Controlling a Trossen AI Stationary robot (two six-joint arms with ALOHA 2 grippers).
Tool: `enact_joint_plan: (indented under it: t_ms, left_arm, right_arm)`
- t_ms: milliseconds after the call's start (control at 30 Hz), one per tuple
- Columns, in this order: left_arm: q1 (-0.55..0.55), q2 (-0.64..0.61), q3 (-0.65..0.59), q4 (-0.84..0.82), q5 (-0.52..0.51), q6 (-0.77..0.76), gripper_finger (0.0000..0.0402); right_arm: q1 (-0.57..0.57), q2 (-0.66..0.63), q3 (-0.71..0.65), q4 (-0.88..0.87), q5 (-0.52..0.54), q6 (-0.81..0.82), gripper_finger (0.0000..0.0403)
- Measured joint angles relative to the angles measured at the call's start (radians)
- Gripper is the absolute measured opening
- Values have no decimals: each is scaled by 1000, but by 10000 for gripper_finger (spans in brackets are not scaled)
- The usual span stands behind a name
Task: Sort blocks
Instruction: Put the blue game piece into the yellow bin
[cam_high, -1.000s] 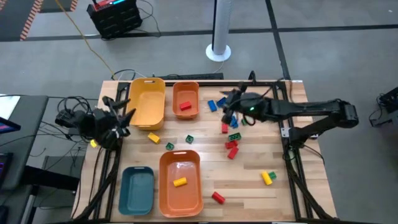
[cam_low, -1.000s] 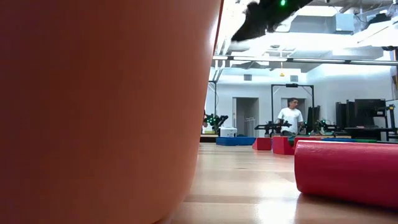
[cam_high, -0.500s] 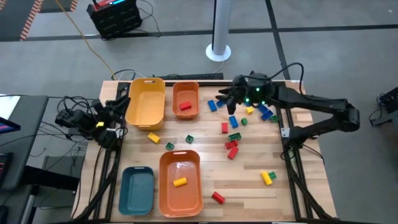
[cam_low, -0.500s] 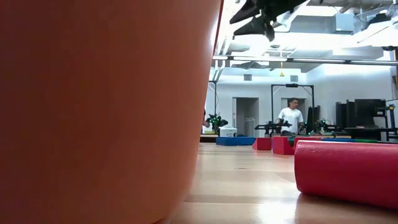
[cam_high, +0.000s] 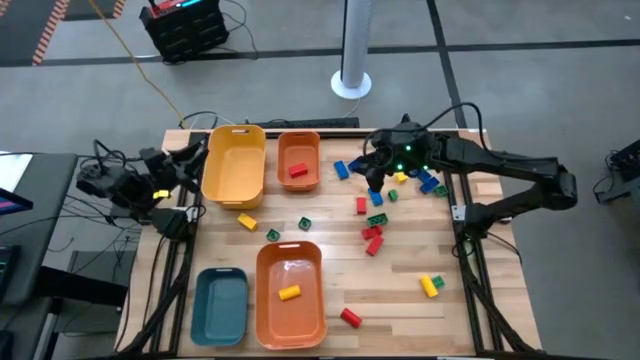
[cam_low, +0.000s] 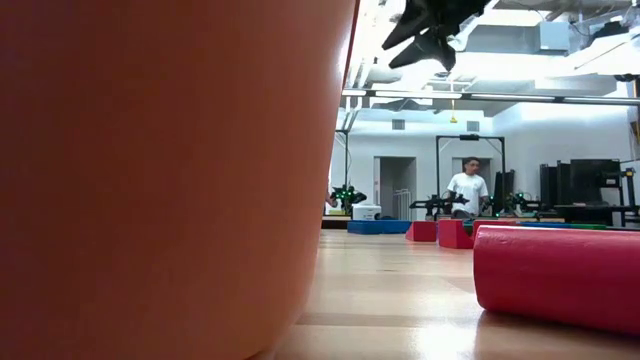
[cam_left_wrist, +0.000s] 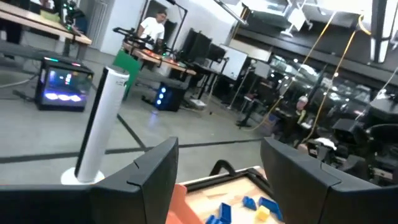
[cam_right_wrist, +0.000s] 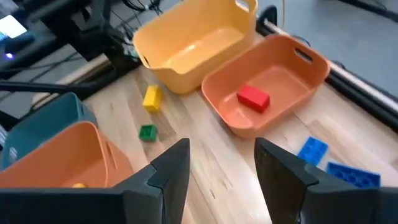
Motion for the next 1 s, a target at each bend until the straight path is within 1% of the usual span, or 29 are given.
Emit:
enact_joint_plan:
  t_ms: [100,233,300,433,600,667,800,1000]
  left_arm:
    - [0,41,63,-53,-2,0,223]
    - [0,82,116,-94,-12,-12,223]
    - [0,95,128,-106,-13,-41,223]
    - [0,129,129,-114,-7,-112,223]
    - [1,207,129,-196,33,-244,223]
    - [8,243,129,-224,59,-308,223]
    - [44,313,129,-243,154,-434,223]
    - [151,403,129,-250,354,-559,223]
  right_arm:
    - [-26,15,-3,-47,3,-21,194]
    - [-76,28,-76,-109,5,-53,194]
    - [-99,27,-116,-143,4,-56,194]
    - [-128,5,-173,-141,6,-48,194]
    - [-170,5,-185,-154,3,-51,194]
    - [-186,5,-185,-160,-1,-56,194]
    - [-215,-10,-185,-206,-31,-79,194]
    - [-244,-63,-185,-265,-35,-92,194]
